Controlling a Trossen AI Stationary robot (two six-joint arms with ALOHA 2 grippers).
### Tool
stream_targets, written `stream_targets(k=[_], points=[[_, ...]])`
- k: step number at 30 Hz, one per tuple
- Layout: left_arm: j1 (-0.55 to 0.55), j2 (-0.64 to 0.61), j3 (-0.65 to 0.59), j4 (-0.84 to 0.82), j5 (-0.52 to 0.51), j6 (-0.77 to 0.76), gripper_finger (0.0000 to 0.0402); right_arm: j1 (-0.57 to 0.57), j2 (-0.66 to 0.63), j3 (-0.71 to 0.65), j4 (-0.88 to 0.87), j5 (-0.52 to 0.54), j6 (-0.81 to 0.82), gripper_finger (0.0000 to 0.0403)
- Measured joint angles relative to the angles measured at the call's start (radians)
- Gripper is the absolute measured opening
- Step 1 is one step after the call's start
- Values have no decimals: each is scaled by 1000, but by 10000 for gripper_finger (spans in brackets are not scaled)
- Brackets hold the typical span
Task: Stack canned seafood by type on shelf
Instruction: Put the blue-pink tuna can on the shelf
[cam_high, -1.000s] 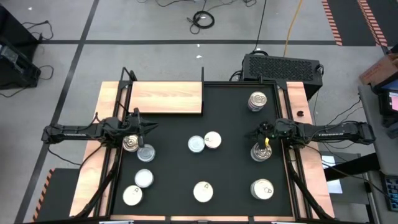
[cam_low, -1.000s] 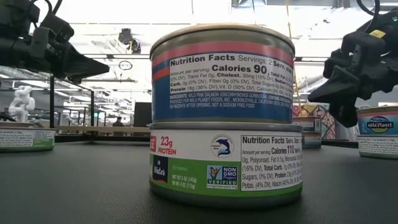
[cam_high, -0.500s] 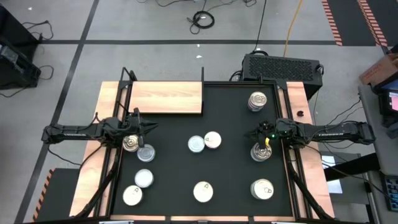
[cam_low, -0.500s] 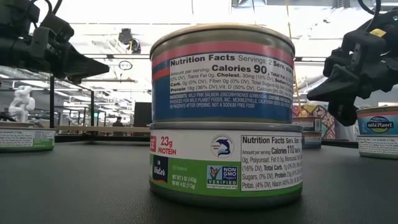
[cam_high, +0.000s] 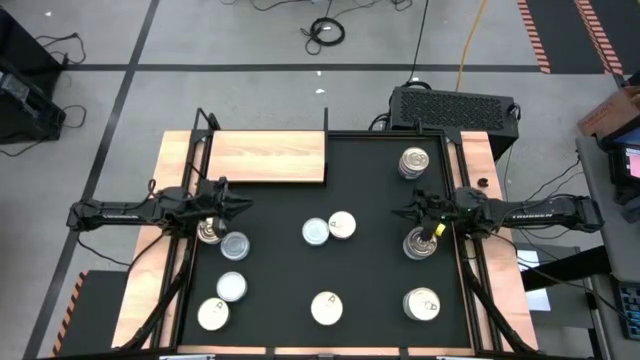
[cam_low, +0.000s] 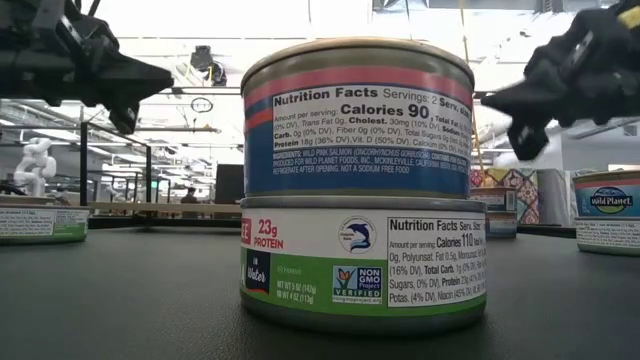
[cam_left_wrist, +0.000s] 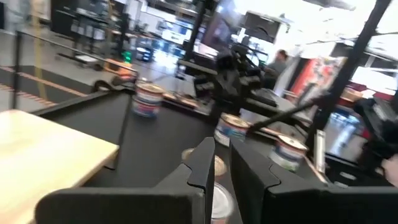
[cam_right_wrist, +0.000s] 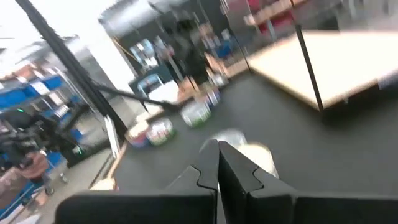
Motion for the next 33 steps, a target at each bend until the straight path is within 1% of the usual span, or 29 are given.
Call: stream_targets(k=[2,5,9,13,15,19,22,24,26,29,31,33], points=[[0,3,11,-27,53,0,50,0,0,12,32,-2,-32,0],[0,20,46,-43,99,11,50,0,6,55,17,-21,-71,0],[-12,80,97,-87,101,71,50,15,60,140,-16,-27,-121,0],[-36,173,177,-114,94,134,50,37,160,261,-92,-19,-168,0],[-52,225,231,-191,61,165,50,51,229,328,-124,-2,-183,0],[-92,330,373,-374,-47,212,50,100,398,485,-202,7,-228,0],[-128,389,440,-438,-83,226,50,146,539,616,-282,7,-272,0],[-154,409,454,-451,-101,246,50,179,638,705,-316,7,-305,0],[-180,413,455,-478,-143,257,50,213,733,787,-347,8,-340,0],[-215,410,455,-563,-261,242,50,260,872,917,-431,12,-401,0],[-235,399,455,-626,-350,204,50,289,957,1008,-516,46,-439,0],[-253,394,455,-656,-401,160,50,316,1044,1102,-608,94,-476,0]])
